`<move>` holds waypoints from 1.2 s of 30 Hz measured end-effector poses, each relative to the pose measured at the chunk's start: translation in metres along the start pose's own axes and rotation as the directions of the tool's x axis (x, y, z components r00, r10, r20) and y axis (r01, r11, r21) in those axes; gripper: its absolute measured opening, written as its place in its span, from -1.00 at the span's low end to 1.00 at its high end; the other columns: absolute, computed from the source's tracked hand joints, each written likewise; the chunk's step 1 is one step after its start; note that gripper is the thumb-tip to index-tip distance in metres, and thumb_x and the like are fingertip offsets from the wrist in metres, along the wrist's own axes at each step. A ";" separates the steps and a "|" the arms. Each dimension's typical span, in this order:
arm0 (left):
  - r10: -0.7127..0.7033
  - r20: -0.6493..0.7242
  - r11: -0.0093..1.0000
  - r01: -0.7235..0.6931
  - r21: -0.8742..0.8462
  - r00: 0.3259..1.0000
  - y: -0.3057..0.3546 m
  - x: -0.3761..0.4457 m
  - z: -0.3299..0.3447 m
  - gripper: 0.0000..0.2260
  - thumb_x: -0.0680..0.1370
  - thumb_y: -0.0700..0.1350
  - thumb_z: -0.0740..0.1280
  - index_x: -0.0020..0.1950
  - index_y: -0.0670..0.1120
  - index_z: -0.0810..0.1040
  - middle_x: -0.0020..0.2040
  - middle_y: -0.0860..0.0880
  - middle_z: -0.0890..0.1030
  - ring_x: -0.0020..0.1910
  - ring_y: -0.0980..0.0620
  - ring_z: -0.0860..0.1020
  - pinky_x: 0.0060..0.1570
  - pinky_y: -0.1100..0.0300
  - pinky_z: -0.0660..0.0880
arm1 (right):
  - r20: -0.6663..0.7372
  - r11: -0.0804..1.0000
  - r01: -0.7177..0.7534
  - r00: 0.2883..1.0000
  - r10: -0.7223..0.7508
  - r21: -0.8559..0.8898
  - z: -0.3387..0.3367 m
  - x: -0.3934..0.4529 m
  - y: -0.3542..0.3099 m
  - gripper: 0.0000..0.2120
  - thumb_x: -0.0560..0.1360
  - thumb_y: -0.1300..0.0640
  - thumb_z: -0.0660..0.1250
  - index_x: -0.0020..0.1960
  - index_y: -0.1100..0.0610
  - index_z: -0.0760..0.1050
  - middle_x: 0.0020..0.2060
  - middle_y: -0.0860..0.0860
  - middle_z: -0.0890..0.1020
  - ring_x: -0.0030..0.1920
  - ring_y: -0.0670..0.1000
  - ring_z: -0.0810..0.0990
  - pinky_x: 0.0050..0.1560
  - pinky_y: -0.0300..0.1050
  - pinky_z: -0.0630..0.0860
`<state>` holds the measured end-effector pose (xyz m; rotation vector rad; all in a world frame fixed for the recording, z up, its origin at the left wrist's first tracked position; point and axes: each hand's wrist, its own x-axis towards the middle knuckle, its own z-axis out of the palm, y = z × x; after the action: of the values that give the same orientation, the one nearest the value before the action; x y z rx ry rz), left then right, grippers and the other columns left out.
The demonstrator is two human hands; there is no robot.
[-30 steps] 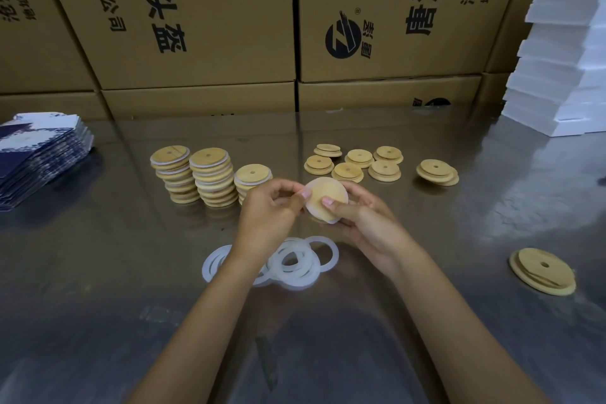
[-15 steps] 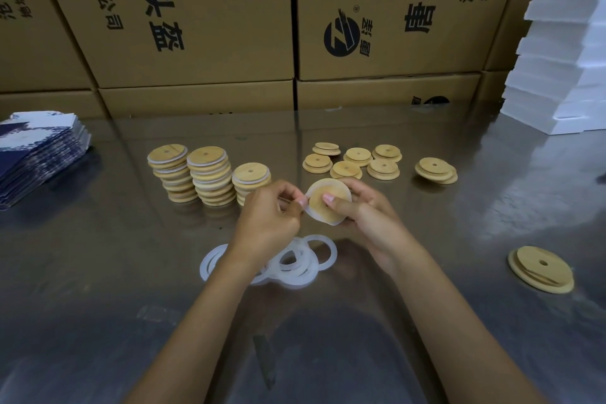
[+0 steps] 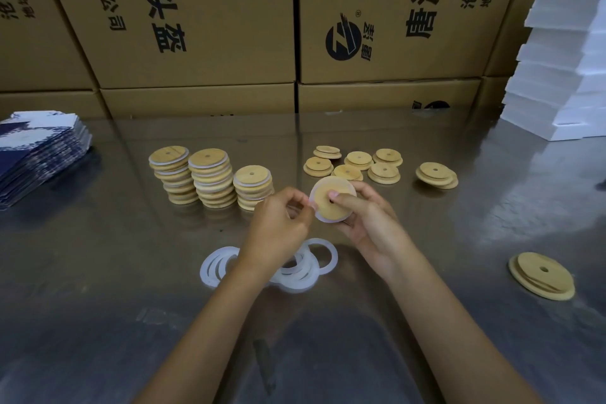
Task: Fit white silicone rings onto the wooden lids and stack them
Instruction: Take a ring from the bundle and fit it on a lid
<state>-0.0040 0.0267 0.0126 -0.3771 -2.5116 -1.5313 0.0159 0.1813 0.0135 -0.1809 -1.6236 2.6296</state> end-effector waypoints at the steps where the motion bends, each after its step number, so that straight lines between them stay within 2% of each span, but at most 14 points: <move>1: 0.009 -0.006 1.000 -0.009 0.019 1.000 -0.001 0.000 0.001 -0.93 0.55 -0.11 0.37 -0.14 0.01 0.58 -0.27 0.08 0.65 -0.26 0.23 0.57 -0.32 0.43 0.42 | -0.002 1.000 -0.003 1.000 0.003 -0.031 0.001 -0.001 0.000 -0.66 0.49 0.32 0.43 0.25 0.29 0.51 0.00 0.18 0.71 0.02 0.12 0.70 0.11 0.03 0.64; 4: 0.049 -0.038 0.997 -0.046 0.057 0.998 -0.001 0.000 0.000 -0.91 0.57 -0.14 0.34 -0.13 0.00 0.57 -0.26 0.10 0.63 -0.23 0.25 0.55 -0.31 0.46 0.40 | -0.014 0.946 0.030 0.999 -0.037 -0.322 0.003 -0.002 0.001 -0.79 0.51 0.22 0.45 0.14 0.18 0.60 0.04 0.17 0.71 0.09 0.16 0.69 0.17 0.13 0.63; 7: 0.064 -0.042 0.994 -0.060 0.091 0.997 -0.001 0.001 -0.002 -0.91 0.57 -0.12 0.33 -0.13 0.02 0.56 -0.26 0.11 0.61 -0.23 0.22 0.53 -0.33 0.38 0.42 | 0.022 0.898 0.079 0.997 -0.077 -0.432 0.001 -0.002 0.000 -0.84 0.54 0.19 0.43 0.12 0.12 0.64 0.05 0.14 0.71 0.08 0.09 0.68 0.20 0.14 0.59; 11: 0.043 -0.048 0.996 -0.039 0.078 0.998 -0.001 0.002 -0.007 -0.90 0.58 -0.09 0.34 -0.14 0.02 0.56 -0.27 0.08 0.61 -0.27 0.17 0.52 -0.35 0.37 0.41 | 0.062 0.917 0.094 0.995 -0.076 -0.388 -0.002 -0.003 -0.004 -0.85 0.54 0.20 0.43 0.10 0.09 0.65 -0.01 0.07 0.73 -0.01 0.00 0.66 0.08 -0.01 0.58; 13: 0.027 -0.009 0.998 -0.026 0.053 1.000 0.000 0.003 -0.007 -0.91 0.58 -0.08 0.34 -0.13 0.01 0.57 -0.25 0.03 0.63 -0.25 0.13 0.54 -0.33 0.35 0.43 | 0.054 0.939 0.080 0.996 -0.066 -0.333 -0.003 -0.004 -0.003 -0.83 0.55 0.19 0.41 0.13 0.10 0.66 0.02 0.08 0.73 0.03 0.03 0.67 0.13 0.00 0.56; 15: -0.008 0.049 1.000 0.008 -0.002 0.999 0.002 0.004 -0.007 -0.91 0.58 -0.07 0.34 -0.11 -0.02 0.58 -0.20 -0.04 0.65 -0.17 0.01 0.59 -0.14 0.17 0.53 | 0.056 0.964 0.041 0.998 -0.027 -0.264 -0.003 -0.003 0.000 -0.81 0.57 0.19 0.38 0.17 0.12 0.64 0.09 0.14 0.71 0.12 0.13 0.67 0.22 0.08 0.56; 18: -0.051 0.087 0.996 0.057 -0.073 0.995 0.004 0.002 -0.008 -0.87 0.58 -0.05 0.35 -0.11 -0.08 0.61 -0.19 -0.11 0.67 -0.14 -0.10 0.63 -0.01 -0.06 0.57 | 0.079 0.995 -0.018 0.997 0.025 -0.097 -0.003 -0.001 0.000 -0.78 0.59 0.21 0.34 0.22 0.16 0.60 0.09 0.13 0.71 0.05 0.06 0.70 0.09 -0.05 0.61; 20: -0.071 0.120 0.991 0.084 -0.103 0.990 0.005 0.001 -0.007 -0.84 0.58 -0.08 0.36 -0.13 -0.13 0.62 -0.21 -0.11 0.68 -0.21 -0.05 0.64 -0.02 -0.01 0.59 | 0.053 0.999 -0.027 0.998 0.025 0.043 -0.005 0.002 -0.004 -0.79 0.58 0.22 0.34 0.21 0.18 0.58 0.06 0.10 0.71 0.01 0.02 0.69 0.06 -0.11 0.62; 23: -0.094 0.184 0.973 0.130 -0.190 0.978 0.007 -0.001 -0.004 -0.87 0.59 -0.15 0.35 -0.08 -0.19 0.64 -0.22 -0.07 0.67 -0.29 0.06 0.61 -0.11 0.13 0.58 | 0.011 0.994 -0.018 1.000 0.017 0.110 -0.008 0.004 -0.007 -0.84 0.57 0.24 0.36 0.14 0.19 0.58 0.04 0.12 0.71 0.06 0.06 0.69 0.17 -0.05 0.62; 25: -0.094 0.201 0.971 0.135 -0.198 0.975 0.008 -0.001 -0.002 -0.86 0.59 -0.14 0.34 -0.08 -0.17 0.64 -0.22 -0.05 0.67 -0.30 0.09 0.61 -0.16 0.21 0.57 | 0.011 0.993 -0.040 0.999 0.039 0.115 -0.008 0.004 -0.005 -0.87 0.55 0.26 0.37 0.10 0.21 0.56 0.05 0.18 0.70 0.07 0.11 0.69 0.21 -0.01 0.60; 28: -0.109 0.203 0.968 0.150 -0.200 0.973 0.008 -0.001 -0.001 -0.86 0.59 -0.11 0.35 -0.10 -0.12 0.65 -0.23 -0.04 0.67 -0.31 0.10 0.60 -0.21 0.24 0.56 | 0.024 0.991 -0.062 0.998 0.059 0.117 -0.007 0.005 -0.002 -0.85 0.54 0.28 0.38 0.11 0.22 0.53 0.05 0.22 0.69 0.06 0.13 0.69 0.14 -0.03 0.64; 31: -0.127 0.178 0.959 0.167 -0.231 0.976 0.008 -0.002 -0.001 -0.89 0.56 -0.11 0.39 -0.12 -0.12 0.64 -0.23 -0.06 0.67 -0.32 0.08 0.60 -0.21 0.19 0.57 | 0.029 0.992 -0.063 0.998 0.060 0.113 -0.007 0.006 -0.002 -0.86 0.53 0.28 0.39 0.07 0.23 0.51 0.00 0.20 0.70 0.01 0.10 0.71 0.09 -0.03 0.66; 33: -0.134 0.128 0.961 0.161 -0.223 0.983 0.006 -0.001 0.000 -0.90 0.54 -0.10 0.41 -0.15 -0.08 0.63 -0.19 -0.09 0.68 -0.26 0.03 0.62 -0.11 0.08 0.59 | 0.025 0.998 -0.054 0.998 0.053 0.032 -0.007 0.006 -0.001 -0.85 0.51 0.27 0.41 0.06 0.21 0.50 -0.02 0.17 0.71 -0.01 0.10 0.72 0.08 -0.01 0.65; 36: -0.125 0.014 0.972 0.125 -0.198 0.992 0.004 0.002 -0.002 -0.90 0.53 -0.15 0.40 -0.18 -0.01 0.61 -0.22 0.03 0.66 -0.19 0.08 0.61 -0.02 0.03 0.59 | 0.003 0.981 -0.040 0.999 0.042 -0.189 -0.005 0.003 0.000 -0.82 0.49 0.22 0.44 0.06 0.20 0.53 -0.04 0.14 0.72 0.00 0.10 0.72 -0.03 -0.06 0.60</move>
<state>-0.0043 0.0273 0.0172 -0.2507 -2.4318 -1.8374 0.0132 0.1864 0.0113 -0.2150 -1.8909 2.5045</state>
